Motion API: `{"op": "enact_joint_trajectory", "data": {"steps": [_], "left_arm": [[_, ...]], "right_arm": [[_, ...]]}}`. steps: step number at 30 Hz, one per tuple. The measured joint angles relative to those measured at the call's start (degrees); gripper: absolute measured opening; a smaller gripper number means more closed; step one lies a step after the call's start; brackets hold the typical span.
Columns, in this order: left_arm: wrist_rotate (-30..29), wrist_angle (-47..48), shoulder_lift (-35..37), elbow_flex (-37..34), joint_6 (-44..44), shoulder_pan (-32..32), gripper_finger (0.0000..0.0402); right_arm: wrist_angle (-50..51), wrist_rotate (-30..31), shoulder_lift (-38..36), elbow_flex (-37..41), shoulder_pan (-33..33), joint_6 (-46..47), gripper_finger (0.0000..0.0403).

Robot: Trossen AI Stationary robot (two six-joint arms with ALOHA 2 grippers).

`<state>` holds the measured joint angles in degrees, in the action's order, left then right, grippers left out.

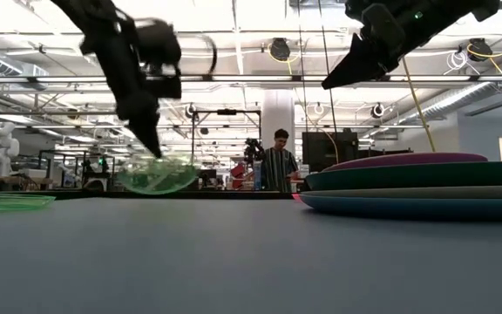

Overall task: Stack plastic plates
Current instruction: Stack the top light green plate on top of the white plate

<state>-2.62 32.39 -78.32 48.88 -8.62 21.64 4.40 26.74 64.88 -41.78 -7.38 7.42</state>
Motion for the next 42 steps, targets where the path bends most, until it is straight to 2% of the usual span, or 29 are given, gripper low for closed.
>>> {"op": "enact_joint_trajectory", "data": {"steps": [7,11,15,19,24,35,39,42], "left_arm": [[0.8,-8.1,1.3,0.0,-2.4,-14.4,0.0006],[1.2,-13.7,1.3,0.0,-3.1,-20.4,0.0006],[1.9,-19.0,1.3,0.0,-3.3,-24.4,0.0006],[3.7,-20.9,1.3,0.0,-3.2,-26.7,0.0006],[4.0,-22.3,1.3,0.0,-2.9,-28.1,0.0005],[5.4,-23.2,1.3,0.0,-3.3,-30.4,0.0005],[5.4,-24.0,1.3,0.0,-3.3,-30.9,0.0005],[5.4,-24.9,1.3,0.0,-3.5,-31.4,0.0005]], "right_arm": [[-0.8,-1.8,0.7,0.0,-0.2,1.3,0.0017],[-6.6,-6.1,3.3,0.0,-0.2,-0.7,0.0056],[-14.1,-7.6,7.3,0.0,-0.2,-4.9,0.0101],[-17.0,-9.7,10.5,-1.9,-0.2,-7.9,0.0137],[-17.0,-15.0,13.4,-5.4,-0.2,-9.5,0.0154],[-16.6,-15.4,15.7,-6.8,-0.2,-10.3,0.0155],[-16.6,-20.5,15.7,-6.8,-0.2,-11.1,0.0145],[-16.6,-21.3,15.7,-6.8,-0.2,-11.2,0.0133]]}}
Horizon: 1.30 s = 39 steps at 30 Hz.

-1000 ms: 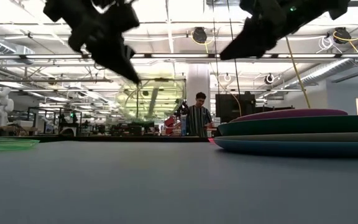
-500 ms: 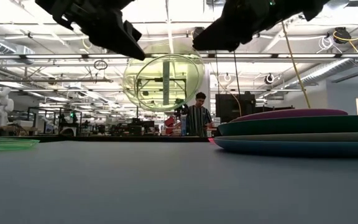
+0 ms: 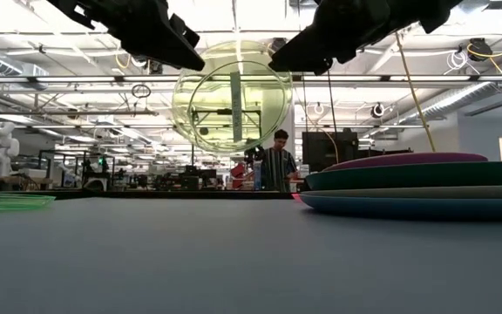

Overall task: Stack plastic plates
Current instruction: Stack the top light green plate on top of the white plate

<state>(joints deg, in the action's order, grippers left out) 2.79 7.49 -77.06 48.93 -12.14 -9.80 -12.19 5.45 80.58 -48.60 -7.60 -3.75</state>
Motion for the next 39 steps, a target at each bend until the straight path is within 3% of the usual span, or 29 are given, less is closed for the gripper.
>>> {"op": "enact_joint_trajectory", "data": {"steps": [6,17,23,29,35,39], "left_arm": [[1.3,-0.1,0.0,0.0,-2.0,-0.6,0.0005],[-0.3,0.2,0.0,0.0,-1.2,-0.4,0.0009],[-1.9,0.3,0.0,0.0,-1.2,-0.3,0.0061],[-5.4,1.7,0.0,0.0,-3.1,-0.4,0.0109],[-12.2,2.2,0.0,0.0,-5.4,-0.3,0.0120],[-13.1,2.3,0.0,0.0,-6.6,1.2,0.0120]], "right_arm": [[0.0,-5.3,0.0,0.0,0.0,-0.4,0.0111],[0.5,-6.1,0.0,0.0,0.0,-2.9,0.0053],[0.5,-6.5,0.0,0.0,0.0,-3.1,0.0020],[1.6,-5.7,-0.3,0.0,0.0,-3.2,0.0012],[3.5,-5.4,-2.4,0.0,0.0,-2.4,0.0011],[7.6,-3.9,-4.3,0.0,0.0,-0.3,0.0011]]}}
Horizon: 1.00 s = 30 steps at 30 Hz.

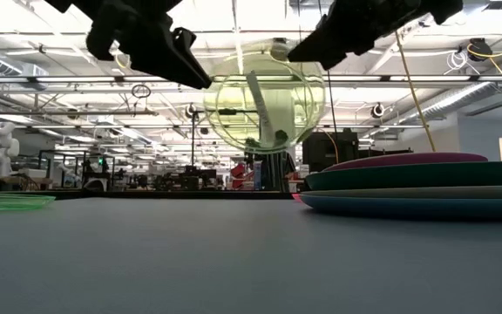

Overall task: Stack plastic plates
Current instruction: Stack the top light green plate on top of the white plate

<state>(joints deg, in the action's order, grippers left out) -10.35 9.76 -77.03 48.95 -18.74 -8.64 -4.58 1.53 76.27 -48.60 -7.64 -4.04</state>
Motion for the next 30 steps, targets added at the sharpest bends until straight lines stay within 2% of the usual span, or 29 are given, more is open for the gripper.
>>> {"op": "enact_joint_trajectory", "data": {"steps": [8,14,18,21,30], "left_arm": [[-0.2,0.0,0.0,0.0,-0.8,4.6,0.0120],[-0.4,1.2,0.0,0.0,0.4,7.0,0.0120],[-0.4,1.2,0.0,0.0,0.9,7.2,0.0120],[-0.3,1.2,0.0,0.0,0.9,7.2,0.0120],[-0.3,1.2,0.0,0.0,1.3,7.2,0.0120]], "right_arm": [[10.7,11.4,-4.3,0.0,-2.9,4.9,0.0010],[26.1,18.0,-5.9,-1.7,-4.7,18.9,0.0004],[31.8,17.9,-5.7,-1.7,-4.8,28.0,0.0007],[35.0,17.9,-5.6,-1.7,-4.8,32.8,0.0026],[36.7,17.8,-5.7,-1.7,-4.7,37.7,0.0095]]}}
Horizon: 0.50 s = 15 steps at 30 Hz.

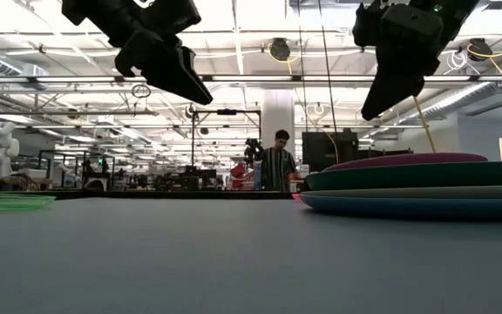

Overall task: Stack plastic plates
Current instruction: Stack the top light green plate on top of the white plate

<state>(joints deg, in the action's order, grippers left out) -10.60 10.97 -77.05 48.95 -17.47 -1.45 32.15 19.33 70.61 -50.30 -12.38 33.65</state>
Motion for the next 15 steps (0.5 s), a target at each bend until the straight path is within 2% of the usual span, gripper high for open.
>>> {"op": "enact_joint_trajectory", "data": {"steps": [4,7,12,15], "left_arm": [[0.1,0.0,0.0,0.0,0.0,0.0,0.0120],[0.1,0.0,0.0,0.0,0.0,0.0,0.0120],[0.1,0.0,0.0,0.0,0.0,0.0,0.0120],[0.1,0.0,0.0,0.0,-0.2,0.0,0.0120]], "right_arm": [[-0.1,0.6,0.0,0.0,0.0,0.3,0.0106],[0.6,6.6,0.0,0.0,0.8,2.6,0.0100],[5.4,5.9,3.4,0.0,5.0,8.2,0.0050],[4.4,3.3,6.9,0.0,8.0,7.7,0.0010]]}}
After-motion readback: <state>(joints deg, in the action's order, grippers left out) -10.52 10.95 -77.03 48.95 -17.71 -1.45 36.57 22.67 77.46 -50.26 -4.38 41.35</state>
